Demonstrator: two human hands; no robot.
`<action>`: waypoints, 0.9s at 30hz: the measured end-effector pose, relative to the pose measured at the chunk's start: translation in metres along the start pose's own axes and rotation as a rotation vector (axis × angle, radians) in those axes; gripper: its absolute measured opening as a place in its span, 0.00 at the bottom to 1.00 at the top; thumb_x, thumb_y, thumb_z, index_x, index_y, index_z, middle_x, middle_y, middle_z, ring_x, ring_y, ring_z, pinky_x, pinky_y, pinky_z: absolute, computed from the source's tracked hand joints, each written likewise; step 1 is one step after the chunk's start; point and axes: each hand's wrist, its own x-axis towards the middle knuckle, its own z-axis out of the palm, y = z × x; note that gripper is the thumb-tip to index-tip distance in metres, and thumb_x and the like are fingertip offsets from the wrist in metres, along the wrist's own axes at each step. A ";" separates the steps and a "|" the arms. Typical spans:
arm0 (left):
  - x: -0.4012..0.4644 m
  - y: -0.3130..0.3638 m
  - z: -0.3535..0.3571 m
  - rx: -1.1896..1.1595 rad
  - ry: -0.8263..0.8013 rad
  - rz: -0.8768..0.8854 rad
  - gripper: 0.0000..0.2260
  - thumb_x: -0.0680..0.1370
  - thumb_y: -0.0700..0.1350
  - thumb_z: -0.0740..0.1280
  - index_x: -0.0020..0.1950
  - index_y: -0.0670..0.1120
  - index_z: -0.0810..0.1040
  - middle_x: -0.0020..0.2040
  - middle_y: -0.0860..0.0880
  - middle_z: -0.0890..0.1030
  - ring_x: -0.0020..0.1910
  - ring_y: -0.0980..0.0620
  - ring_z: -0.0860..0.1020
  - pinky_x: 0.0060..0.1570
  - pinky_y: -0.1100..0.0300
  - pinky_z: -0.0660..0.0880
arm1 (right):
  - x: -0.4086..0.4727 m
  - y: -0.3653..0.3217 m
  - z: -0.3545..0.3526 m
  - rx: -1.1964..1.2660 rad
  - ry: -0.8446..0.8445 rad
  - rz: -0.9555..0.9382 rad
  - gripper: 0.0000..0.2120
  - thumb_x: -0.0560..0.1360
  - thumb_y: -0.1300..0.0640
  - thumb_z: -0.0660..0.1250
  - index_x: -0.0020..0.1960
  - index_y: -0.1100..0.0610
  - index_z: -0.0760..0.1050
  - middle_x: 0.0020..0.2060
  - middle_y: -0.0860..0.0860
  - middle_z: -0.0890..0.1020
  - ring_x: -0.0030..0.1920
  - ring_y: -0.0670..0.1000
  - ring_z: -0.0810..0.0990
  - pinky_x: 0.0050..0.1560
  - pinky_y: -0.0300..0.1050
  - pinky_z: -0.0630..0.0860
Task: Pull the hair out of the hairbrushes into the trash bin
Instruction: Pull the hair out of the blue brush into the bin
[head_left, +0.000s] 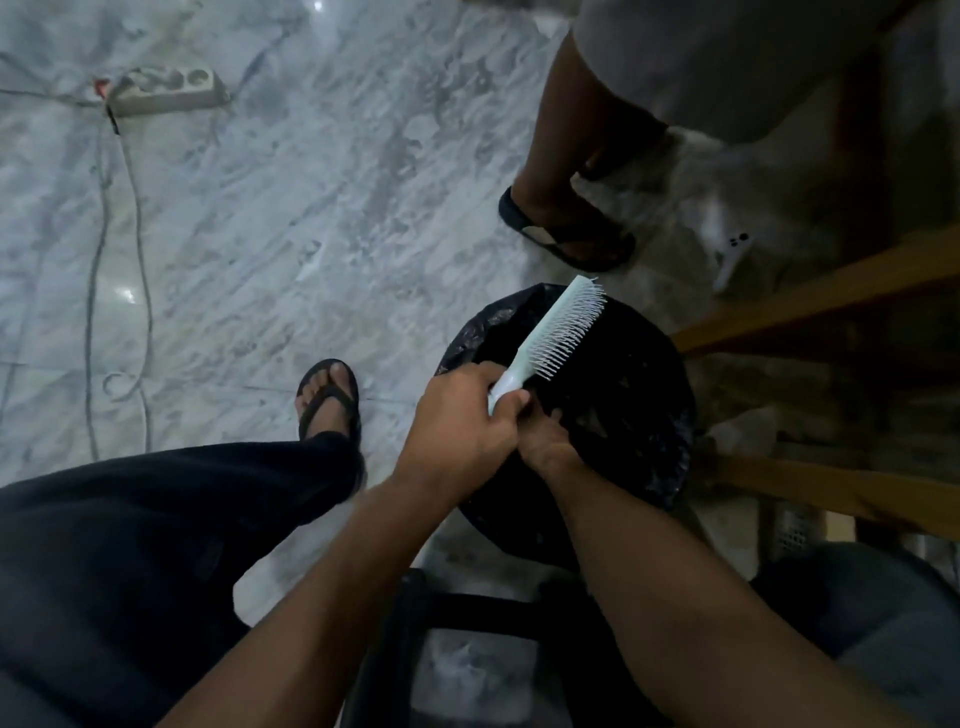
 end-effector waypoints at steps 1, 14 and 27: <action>0.004 -0.006 0.004 0.014 -0.005 -0.021 0.09 0.78 0.48 0.68 0.55 0.49 0.83 0.44 0.50 0.83 0.42 0.52 0.78 0.38 0.60 0.69 | 0.010 0.002 0.003 -0.022 -0.019 -0.008 0.26 0.87 0.49 0.51 0.84 0.47 0.51 0.84 0.55 0.51 0.82 0.68 0.50 0.79 0.66 0.54; 0.001 -0.012 -0.004 0.008 -0.009 -0.045 0.07 0.78 0.49 0.68 0.51 0.48 0.82 0.40 0.50 0.82 0.39 0.52 0.79 0.38 0.57 0.73 | -0.009 -0.003 -0.032 -0.101 -0.063 0.129 0.29 0.79 0.52 0.67 0.79 0.51 0.68 0.78 0.57 0.65 0.75 0.62 0.72 0.71 0.55 0.71; -0.051 0.028 -0.036 0.017 0.010 0.076 0.07 0.78 0.50 0.67 0.49 0.48 0.81 0.35 0.52 0.78 0.33 0.54 0.75 0.30 0.60 0.65 | -0.097 0.007 -0.113 1.195 0.212 0.311 0.21 0.84 0.50 0.59 0.68 0.64 0.75 0.60 0.59 0.79 0.51 0.59 0.81 0.48 0.49 0.78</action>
